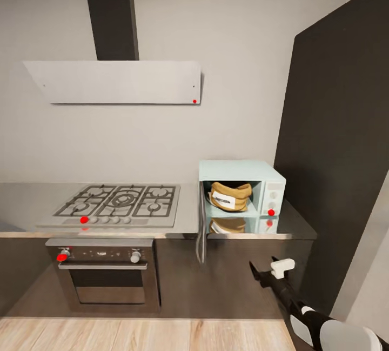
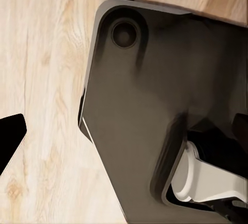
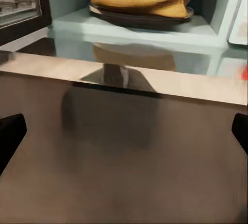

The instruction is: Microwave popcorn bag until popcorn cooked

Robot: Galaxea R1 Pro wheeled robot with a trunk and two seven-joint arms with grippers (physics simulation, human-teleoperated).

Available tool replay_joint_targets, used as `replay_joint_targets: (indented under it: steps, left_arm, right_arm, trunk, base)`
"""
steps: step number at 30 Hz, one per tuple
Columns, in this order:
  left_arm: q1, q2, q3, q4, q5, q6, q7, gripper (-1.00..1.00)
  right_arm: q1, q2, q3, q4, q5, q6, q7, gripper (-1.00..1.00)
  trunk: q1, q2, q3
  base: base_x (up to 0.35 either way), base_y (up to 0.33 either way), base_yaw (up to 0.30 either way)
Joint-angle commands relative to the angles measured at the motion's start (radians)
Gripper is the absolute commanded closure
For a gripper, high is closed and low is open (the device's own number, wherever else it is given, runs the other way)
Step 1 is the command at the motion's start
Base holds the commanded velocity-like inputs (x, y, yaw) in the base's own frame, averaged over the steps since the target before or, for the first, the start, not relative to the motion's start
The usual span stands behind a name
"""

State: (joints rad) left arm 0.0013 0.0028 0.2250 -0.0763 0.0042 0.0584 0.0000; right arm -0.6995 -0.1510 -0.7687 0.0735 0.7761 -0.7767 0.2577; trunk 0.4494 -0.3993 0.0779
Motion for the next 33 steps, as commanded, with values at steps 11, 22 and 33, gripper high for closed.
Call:
replay_joint_targets:
  steps: [11, 22, 33]
  left_arm:
    - [0.000, -0.003, 0.005, -0.002, 0.000, 0.007, 0.000, -1.00]
    - [0.000, -0.005, 0.004, -0.002, 0.000, 0.008, 0.000, -1.00]
    - [0.000, -0.009, 0.004, -0.002, 0.000, 0.008, 0.000, -1.00]
  right_arm:
    - [0.000, 0.019, -0.007, 0.003, -0.006, -0.087, -0.005, -1.00]
    - [0.000, 0.018, -0.013, 0.002, -0.008, -0.090, -0.060, -1.00]
    - [-0.001, 0.024, -0.033, -0.003, -0.009, -0.084, -0.060, -1.00]
  trunk:
    - [0.001, -0.001, 0.000]
    - [0.001, -0.001, 0.000]
    - [0.001, -0.001, 0.000]
  base:
    - [0.156, 0.007, 0.000]
    - [0.132, 0.000, 0.000]
    - [0.127, 0.000, 0.000]
